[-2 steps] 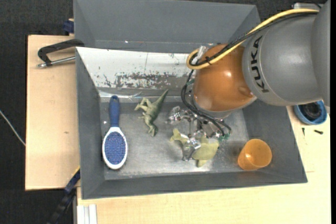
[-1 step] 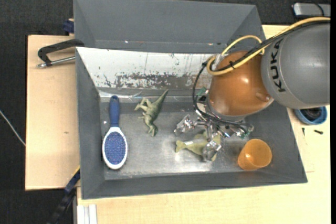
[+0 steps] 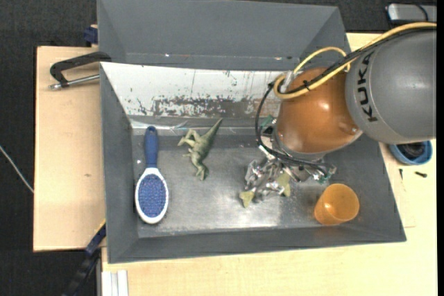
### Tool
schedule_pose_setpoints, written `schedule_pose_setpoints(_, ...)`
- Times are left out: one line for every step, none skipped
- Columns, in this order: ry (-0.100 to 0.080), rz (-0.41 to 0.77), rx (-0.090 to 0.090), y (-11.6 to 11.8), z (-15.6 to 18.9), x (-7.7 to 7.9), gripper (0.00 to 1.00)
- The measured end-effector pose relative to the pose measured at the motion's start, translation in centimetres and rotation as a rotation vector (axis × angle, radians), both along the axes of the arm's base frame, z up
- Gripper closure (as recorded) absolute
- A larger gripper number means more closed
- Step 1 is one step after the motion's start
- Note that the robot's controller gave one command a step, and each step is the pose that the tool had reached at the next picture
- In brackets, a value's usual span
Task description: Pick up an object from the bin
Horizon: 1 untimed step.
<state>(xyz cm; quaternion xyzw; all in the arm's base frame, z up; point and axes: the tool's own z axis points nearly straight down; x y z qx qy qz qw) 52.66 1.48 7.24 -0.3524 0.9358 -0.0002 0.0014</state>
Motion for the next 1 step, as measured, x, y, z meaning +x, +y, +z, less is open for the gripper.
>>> schedule_pose_setpoints(-0.013, 0.107, -0.001, -1.67, 20.75, 0.15, 1.00)
